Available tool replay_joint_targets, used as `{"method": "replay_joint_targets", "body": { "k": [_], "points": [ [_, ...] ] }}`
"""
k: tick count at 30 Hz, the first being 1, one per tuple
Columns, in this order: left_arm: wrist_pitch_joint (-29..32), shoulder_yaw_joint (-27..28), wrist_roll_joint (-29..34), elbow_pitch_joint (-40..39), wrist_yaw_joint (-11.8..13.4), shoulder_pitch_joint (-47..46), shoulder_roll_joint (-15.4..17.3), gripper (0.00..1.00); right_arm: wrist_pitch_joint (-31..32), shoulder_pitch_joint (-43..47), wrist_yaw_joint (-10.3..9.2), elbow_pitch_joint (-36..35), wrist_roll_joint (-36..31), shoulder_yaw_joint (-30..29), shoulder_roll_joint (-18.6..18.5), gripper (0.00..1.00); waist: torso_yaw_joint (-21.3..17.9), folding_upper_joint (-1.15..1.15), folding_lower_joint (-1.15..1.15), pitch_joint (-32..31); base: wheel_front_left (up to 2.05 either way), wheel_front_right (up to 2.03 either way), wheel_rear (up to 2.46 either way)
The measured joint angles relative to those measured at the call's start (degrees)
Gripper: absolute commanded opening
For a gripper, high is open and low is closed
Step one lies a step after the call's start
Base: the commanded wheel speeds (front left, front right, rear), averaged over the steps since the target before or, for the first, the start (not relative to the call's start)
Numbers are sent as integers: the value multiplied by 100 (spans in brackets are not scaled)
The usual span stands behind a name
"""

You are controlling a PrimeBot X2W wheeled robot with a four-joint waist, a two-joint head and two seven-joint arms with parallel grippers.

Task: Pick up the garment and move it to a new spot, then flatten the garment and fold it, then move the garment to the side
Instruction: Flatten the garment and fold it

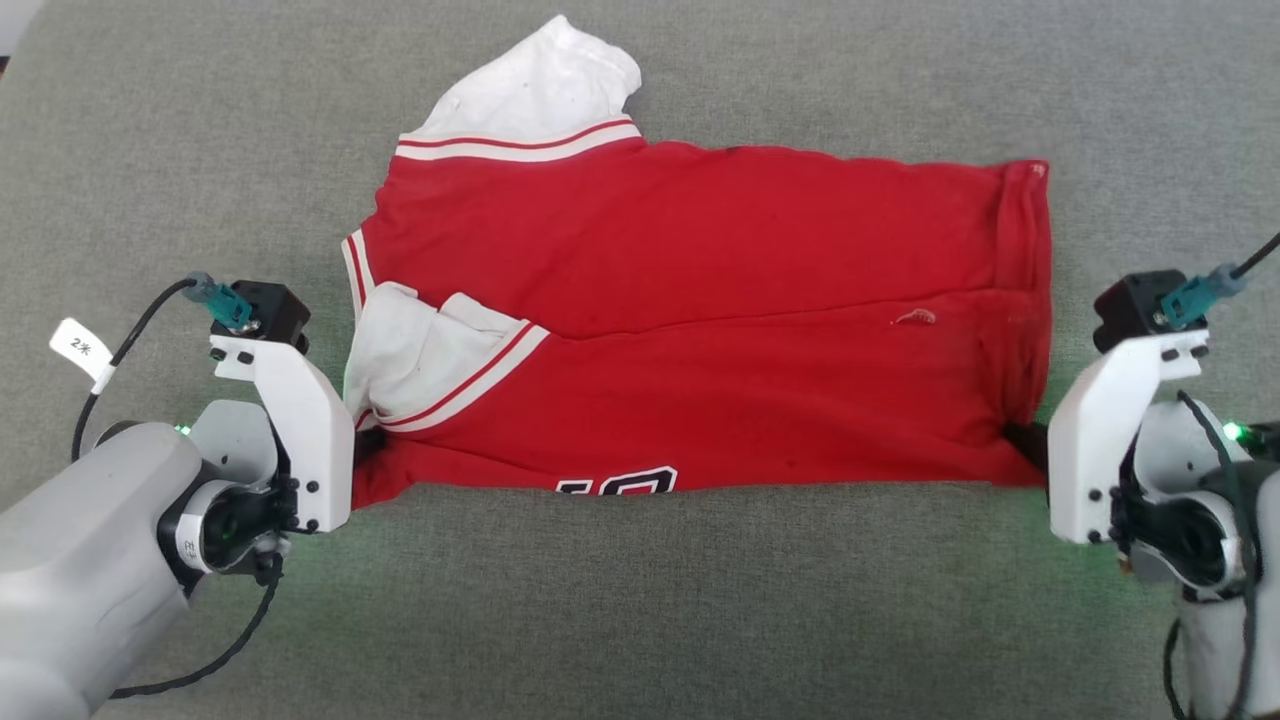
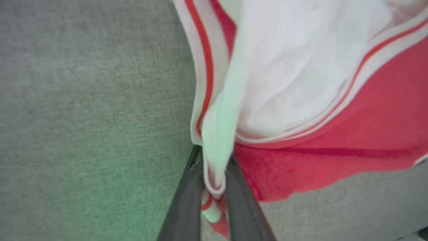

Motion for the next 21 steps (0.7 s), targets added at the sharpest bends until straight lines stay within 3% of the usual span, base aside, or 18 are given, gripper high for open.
{"method": "replay_joint_targets", "body": {
  "k": [6, 15, 21],
  "points": [
    [220, 22, -70, -693, 391, 122, 417, 0, 428, 322, 1, -497, 216, -165, -231, 0, -6, 0, 0, -169, 0, 0, 0],
    [380, 91, -385, -2277, 1317, 676, 1263, 0, 1104, 932, 2, -1328, 424, -579, -325, 0, 21, 0, 0, -357, 0, 0, 0],
    [312, 58, -642, -2718, 1678, 1139, 1444, 0, 1243, 1316, 2, -1455, 387, -736, -147, 0, 29, 0, 0, -390, 0, 0, 0]
  ]
}}
